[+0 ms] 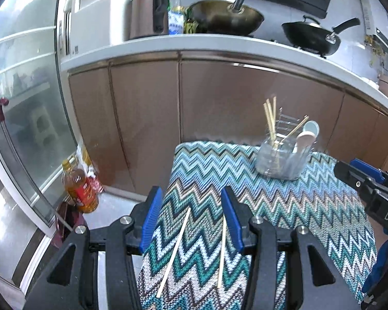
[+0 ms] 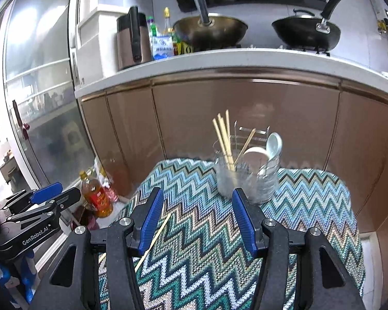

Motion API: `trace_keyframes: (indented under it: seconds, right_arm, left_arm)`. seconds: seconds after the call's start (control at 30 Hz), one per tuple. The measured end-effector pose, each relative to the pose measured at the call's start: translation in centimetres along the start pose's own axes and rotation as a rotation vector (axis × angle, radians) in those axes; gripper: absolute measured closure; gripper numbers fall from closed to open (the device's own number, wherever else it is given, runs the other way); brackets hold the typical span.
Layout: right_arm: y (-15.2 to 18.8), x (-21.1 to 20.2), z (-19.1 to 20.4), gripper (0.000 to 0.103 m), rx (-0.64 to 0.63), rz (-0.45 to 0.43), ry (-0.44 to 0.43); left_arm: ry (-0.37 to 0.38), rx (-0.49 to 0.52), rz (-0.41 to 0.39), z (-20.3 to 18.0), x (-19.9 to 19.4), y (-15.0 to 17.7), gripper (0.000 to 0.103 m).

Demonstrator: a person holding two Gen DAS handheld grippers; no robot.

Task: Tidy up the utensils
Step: 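Raise both open tools away from the wire holder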

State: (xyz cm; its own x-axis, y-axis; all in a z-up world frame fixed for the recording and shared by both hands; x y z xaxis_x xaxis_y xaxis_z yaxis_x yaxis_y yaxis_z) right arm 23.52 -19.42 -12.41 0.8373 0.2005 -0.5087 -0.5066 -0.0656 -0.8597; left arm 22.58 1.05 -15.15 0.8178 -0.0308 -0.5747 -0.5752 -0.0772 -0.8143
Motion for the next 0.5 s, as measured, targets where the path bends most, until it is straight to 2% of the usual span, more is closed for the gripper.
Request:
trace_keyframes:
  seconds: [0.5]
  right_arm:
    - [3.4, 5.7, 3.8, 0.048, -0.047, 0.145, -0.060]
  left_arm:
    - [-0.034, -0.025, 0.097, 3.2, 4.3, 2.8, 0.058]
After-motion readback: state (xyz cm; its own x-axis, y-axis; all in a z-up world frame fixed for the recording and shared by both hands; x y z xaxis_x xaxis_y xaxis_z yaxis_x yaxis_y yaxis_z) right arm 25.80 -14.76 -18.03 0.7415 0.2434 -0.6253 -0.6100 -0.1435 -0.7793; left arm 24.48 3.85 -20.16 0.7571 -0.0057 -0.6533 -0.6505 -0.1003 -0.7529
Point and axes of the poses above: each gripper's, at about its wrist camera, not at the fingertips, and x roughly the way its jaws point, z to its left, y to its underside, the point moved 10 cm from there along x, roughly the way its jaws point, and after that the axes turned 5 degrees about -x, right-handed, at the moved point
